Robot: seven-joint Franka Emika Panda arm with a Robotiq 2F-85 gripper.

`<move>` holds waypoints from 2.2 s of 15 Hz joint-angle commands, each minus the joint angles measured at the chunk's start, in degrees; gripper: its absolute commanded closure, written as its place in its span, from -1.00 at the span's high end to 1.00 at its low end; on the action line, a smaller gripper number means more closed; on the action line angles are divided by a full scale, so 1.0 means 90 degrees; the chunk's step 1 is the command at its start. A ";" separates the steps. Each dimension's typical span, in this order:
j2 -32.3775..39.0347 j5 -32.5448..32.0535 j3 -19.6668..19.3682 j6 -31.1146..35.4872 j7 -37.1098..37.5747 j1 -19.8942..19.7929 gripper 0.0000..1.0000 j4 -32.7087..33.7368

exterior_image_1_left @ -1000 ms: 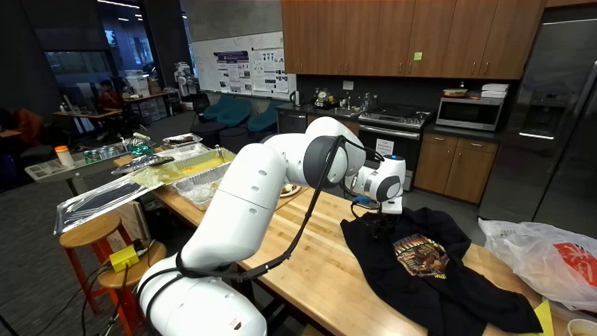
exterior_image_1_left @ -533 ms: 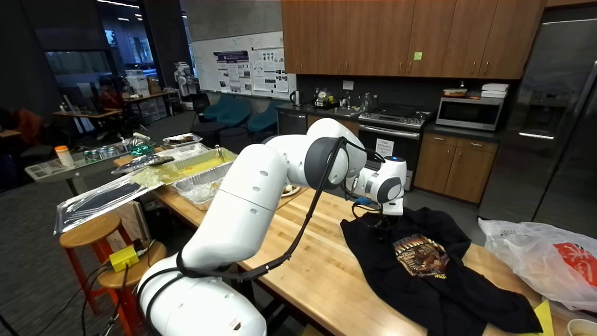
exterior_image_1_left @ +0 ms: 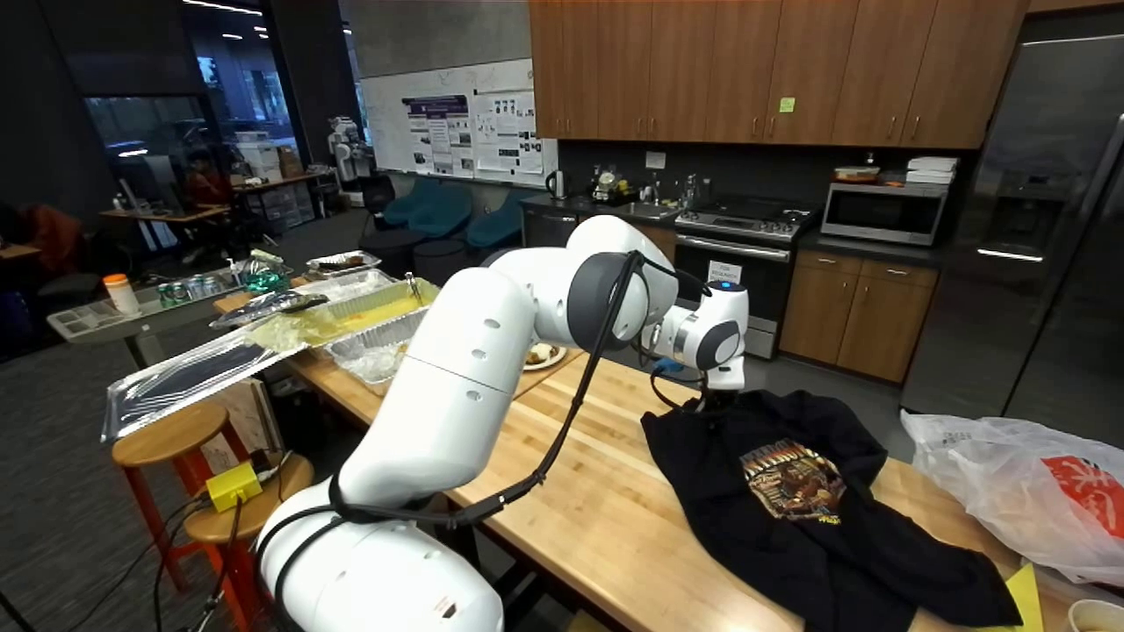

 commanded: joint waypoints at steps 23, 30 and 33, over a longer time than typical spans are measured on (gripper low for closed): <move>-0.2388 0.0659 0.1351 -0.2198 -0.3201 0.0422 -0.99 -0.1974; -0.2049 0.1405 0.1284 -0.4485 -0.4330 0.0265 -0.45 -0.1468; -0.2096 0.0934 0.0937 -0.4188 -0.4175 0.0253 -0.11 -0.1315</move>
